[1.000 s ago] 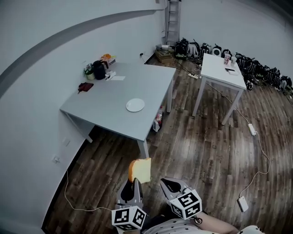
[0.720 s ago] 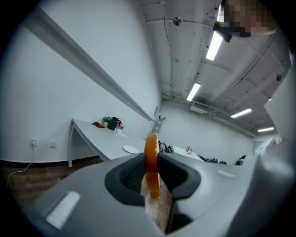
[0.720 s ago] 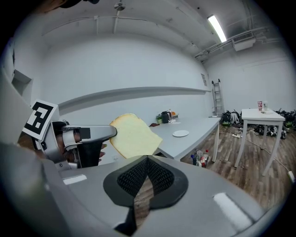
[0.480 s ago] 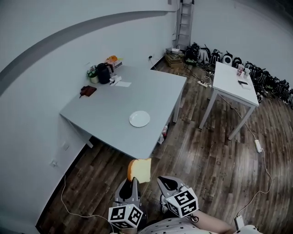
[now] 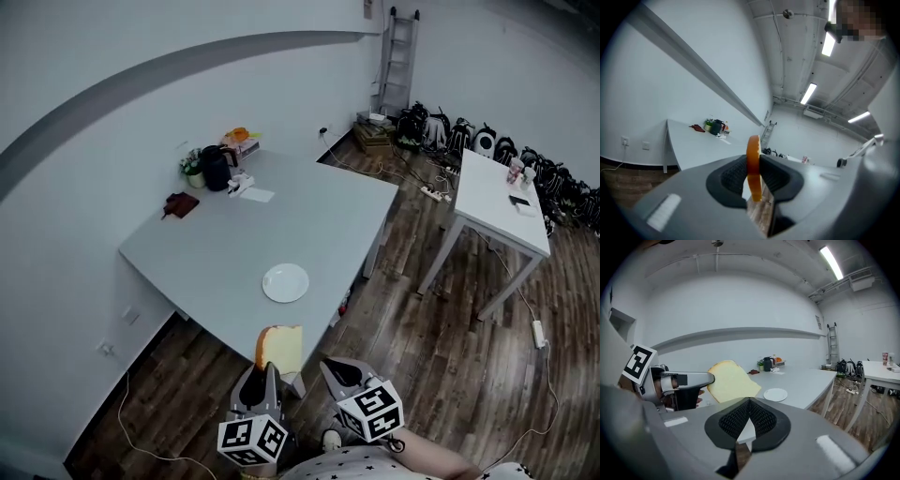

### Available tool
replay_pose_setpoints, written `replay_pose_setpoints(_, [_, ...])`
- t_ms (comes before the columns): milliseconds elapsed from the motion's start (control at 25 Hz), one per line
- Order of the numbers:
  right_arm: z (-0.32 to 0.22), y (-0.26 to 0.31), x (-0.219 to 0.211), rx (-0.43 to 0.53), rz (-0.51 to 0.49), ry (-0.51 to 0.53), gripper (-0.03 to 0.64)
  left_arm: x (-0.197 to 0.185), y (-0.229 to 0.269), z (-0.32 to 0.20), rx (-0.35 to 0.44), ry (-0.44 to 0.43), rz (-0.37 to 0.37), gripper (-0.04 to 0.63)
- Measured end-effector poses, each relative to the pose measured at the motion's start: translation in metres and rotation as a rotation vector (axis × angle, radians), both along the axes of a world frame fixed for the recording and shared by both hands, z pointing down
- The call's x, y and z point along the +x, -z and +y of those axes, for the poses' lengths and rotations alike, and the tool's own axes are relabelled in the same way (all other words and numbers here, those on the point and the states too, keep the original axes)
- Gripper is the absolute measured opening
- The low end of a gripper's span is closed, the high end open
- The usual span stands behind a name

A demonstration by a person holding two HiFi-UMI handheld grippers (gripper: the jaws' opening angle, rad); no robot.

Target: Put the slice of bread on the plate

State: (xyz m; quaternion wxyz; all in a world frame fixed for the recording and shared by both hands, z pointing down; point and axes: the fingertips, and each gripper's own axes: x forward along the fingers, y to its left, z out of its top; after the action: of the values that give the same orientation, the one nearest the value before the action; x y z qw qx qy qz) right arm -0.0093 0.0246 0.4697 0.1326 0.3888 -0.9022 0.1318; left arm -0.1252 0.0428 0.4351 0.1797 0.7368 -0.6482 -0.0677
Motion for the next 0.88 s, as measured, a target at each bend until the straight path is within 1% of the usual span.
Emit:
replay_pose_setpoints(200, [-0.035,-0.002,0.003,-0.017,-0.007,0.027,0.0,0.004,-0.012,-0.041,-0.037,0.009,0.008,0.087])
replay_pose_setpoints(320, [-0.049,-0.005,0.003,-0.028,-0.006,0.032,0.0,0.001,-0.018,-0.068,-0.062,0.014,0.035,0.087])
replay_pose_setpoints(520, [-0.077,-0.017,0.003,-0.043,0.0,0.025,-0.001,-0.01,-0.03,-0.116,-0.09,0.019,0.058,0.087])
replay_pose_setpoints(720, [-0.117,-0.027,0.001,-0.054,0.033,0.027,0.0,-0.021,-0.047,-0.165,-0.126,0.031,0.104,0.087])
replay_pose_setpoints(800, [-0.133,-0.03,0.001,-0.066,0.043,0.027,-0.001,-0.021,-0.053,-0.186,-0.141,0.028,0.103,0.087])
replay_pose_setpoints(880, [-0.149,-0.033,-0.002,-0.075,0.057,0.034,0.0,-0.021,-0.06,-0.206,-0.159,0.024,0.085,0.087])
